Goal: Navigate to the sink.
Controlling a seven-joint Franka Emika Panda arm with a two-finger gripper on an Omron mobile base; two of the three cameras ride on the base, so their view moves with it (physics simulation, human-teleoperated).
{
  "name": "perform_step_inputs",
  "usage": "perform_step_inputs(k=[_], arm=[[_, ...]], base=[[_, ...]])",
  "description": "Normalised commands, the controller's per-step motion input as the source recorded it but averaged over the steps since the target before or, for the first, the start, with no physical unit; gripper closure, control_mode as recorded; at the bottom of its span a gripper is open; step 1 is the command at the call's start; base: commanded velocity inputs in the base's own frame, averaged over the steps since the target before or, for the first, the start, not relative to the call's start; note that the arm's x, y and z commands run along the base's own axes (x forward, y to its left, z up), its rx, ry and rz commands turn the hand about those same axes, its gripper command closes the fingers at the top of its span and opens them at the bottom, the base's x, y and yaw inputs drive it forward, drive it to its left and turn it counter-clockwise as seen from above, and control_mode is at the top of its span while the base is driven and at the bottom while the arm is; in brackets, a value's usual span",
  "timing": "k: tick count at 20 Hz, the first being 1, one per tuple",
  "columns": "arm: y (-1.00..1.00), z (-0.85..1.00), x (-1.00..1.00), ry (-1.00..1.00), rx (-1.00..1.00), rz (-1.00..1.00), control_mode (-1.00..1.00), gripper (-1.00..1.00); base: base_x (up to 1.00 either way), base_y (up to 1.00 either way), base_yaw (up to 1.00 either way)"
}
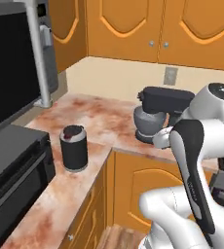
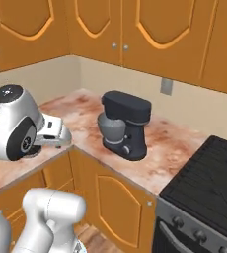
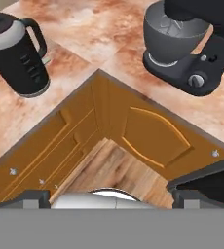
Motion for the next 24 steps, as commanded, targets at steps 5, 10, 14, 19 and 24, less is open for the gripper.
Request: perform_step_inputs(k=[5,10,14,19,24], arm=[[0.0,0.0,0.0,0.0,0.0,0.0,1.0,-1.0],[0.0,0.0,0.0,0.0,0.0,0.0,1.0,-1.0],[0.0,0.0,0.0,0.0,0.0,0.0,1.0,-1.0],[0.0,0.0,0.0,0.0,0.0,0.0,1.0,-1.0],[0.0,0.0,0.0,0.0,0.0,0.0,1.0,-1.0]], base=[[0.0,-0.74,-0.74],[-0.01,-0.97,-0.55],[0.0,-1.0,-0.29],[0.0,-1.0,-0.17],[-0.03,-1.0,-0.16]])
